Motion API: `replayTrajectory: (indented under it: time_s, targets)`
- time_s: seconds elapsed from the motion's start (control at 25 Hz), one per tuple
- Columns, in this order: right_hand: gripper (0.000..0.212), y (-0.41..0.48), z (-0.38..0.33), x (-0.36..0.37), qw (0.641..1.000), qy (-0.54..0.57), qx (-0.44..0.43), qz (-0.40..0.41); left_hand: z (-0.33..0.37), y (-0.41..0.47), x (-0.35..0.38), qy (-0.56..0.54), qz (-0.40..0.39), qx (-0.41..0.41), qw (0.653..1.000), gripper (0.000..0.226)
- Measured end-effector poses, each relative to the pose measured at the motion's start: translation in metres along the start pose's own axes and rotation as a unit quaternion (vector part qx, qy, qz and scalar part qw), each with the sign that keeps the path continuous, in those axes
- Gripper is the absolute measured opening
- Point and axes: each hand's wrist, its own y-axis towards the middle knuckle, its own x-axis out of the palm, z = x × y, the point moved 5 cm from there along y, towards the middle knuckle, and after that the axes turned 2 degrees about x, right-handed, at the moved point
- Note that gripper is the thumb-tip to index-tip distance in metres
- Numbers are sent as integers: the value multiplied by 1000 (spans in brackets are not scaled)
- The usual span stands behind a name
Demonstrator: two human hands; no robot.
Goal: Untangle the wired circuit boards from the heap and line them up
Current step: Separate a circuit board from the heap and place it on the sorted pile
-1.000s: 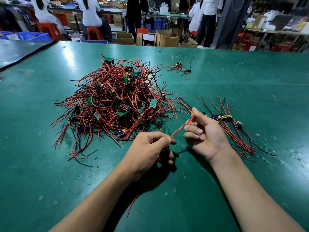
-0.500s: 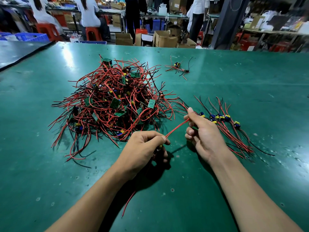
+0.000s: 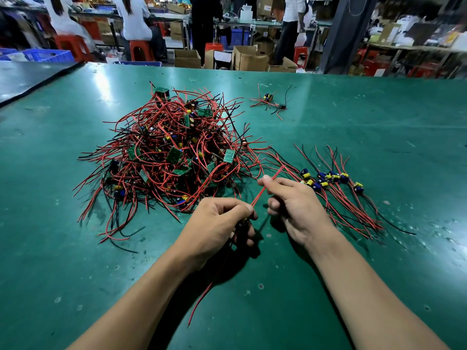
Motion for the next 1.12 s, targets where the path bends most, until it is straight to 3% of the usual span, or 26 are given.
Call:
replayTrajectory:
  time_s: [0.32, 0.6, 0.76, 0.92, 1.12]
  targets:
    - [10, 13, -9, -19, 979, 186, 3, 88, 2, -3, 4, 15, -27, -22, 999, 22]
    - [30, 8, -7, -20, 948, 294, 118, 24, 2, -4, 5, 23, -32, -21, 999, 20]
    - [23, 8, -8, -21, 970, 228, 67, 44, 1, -3, 6, -12, -20, -32, 999, 35]
    - [59, 7, -5, -20, 982, 165, 52, 71, 3, -2, 6, -71, -1, -49, 996, 52]
    - [49, -4, -2, -14, 998, 6, 9, 62, 0, 1, 4, -102, 20, -54, 993, 66]
